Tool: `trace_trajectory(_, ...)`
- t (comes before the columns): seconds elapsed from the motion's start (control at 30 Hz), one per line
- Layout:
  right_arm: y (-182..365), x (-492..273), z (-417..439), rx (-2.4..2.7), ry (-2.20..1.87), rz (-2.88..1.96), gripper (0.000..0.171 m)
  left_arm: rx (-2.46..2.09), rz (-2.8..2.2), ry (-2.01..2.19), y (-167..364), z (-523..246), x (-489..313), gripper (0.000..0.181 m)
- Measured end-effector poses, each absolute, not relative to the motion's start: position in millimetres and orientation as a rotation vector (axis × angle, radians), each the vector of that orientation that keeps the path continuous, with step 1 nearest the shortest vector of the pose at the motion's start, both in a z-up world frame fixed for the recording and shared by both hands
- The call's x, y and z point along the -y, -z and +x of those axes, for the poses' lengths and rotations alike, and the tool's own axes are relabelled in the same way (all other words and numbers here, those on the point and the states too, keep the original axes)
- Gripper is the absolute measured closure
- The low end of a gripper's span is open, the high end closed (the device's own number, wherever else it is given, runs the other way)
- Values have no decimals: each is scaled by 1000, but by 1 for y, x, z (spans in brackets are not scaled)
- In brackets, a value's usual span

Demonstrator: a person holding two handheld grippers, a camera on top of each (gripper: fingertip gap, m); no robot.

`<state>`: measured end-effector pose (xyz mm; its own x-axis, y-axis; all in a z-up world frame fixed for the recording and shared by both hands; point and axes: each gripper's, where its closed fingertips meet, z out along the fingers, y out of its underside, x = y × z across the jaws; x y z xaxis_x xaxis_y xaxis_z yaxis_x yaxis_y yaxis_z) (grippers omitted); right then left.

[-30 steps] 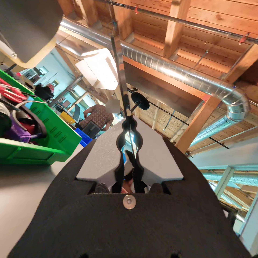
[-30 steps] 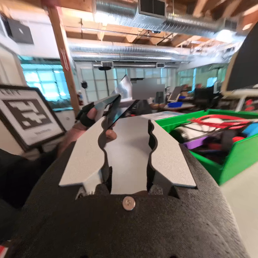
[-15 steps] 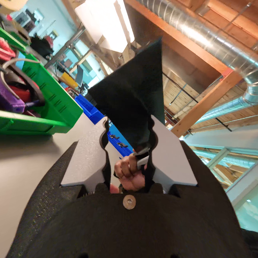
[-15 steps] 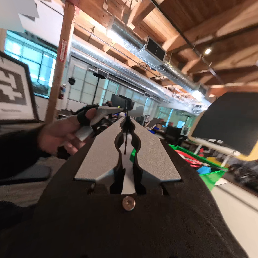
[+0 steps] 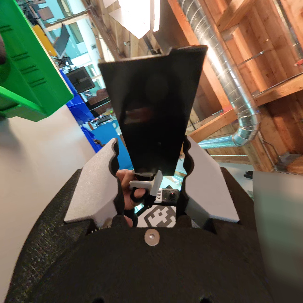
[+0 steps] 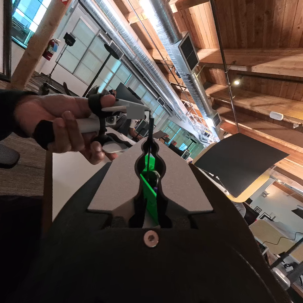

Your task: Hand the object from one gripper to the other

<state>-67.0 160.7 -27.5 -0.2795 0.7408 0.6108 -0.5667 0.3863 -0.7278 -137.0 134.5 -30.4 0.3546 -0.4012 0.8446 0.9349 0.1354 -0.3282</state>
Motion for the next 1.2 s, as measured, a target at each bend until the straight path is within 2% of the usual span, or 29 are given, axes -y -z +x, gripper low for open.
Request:
trace_trajectory(0.13,38,-152,-73,1381,-1220,-156,167,625,-976,1119,25,-131,-136,88)
trace_trajectory(0.2,45,-146,-76,1418,-1180,-133,167,650,-997,1093,30,-134,-137,90)
trace_trajectory(0.4,62,-136,-82,1478,-1076,-83,162,770,-1053,941,54,-151,-136,140)
trace_trajectory(0.5,71,-134,-87,1516,-1076,-102,151,794,-1018,894,57,-160,-131,171)
trace_trajectory(0.53,73,-133,-88,1535,-1081,-113,148,790,-1004,881,56,-162,-130,174)
trace_trajectory(0.93,80,-135,-86,1619,-1219,-173,133,763,-921,816,51,-163,-127,179)
trace_trajectory(1.03,79,-135,-83,1618,-1250,-169,121,770,-871,820,47,-165,-123,179)
trace_trajectory(1.2,51,-157,-82,1478,-1467,-323,124,754,-742,751,30,-188,-92,179)
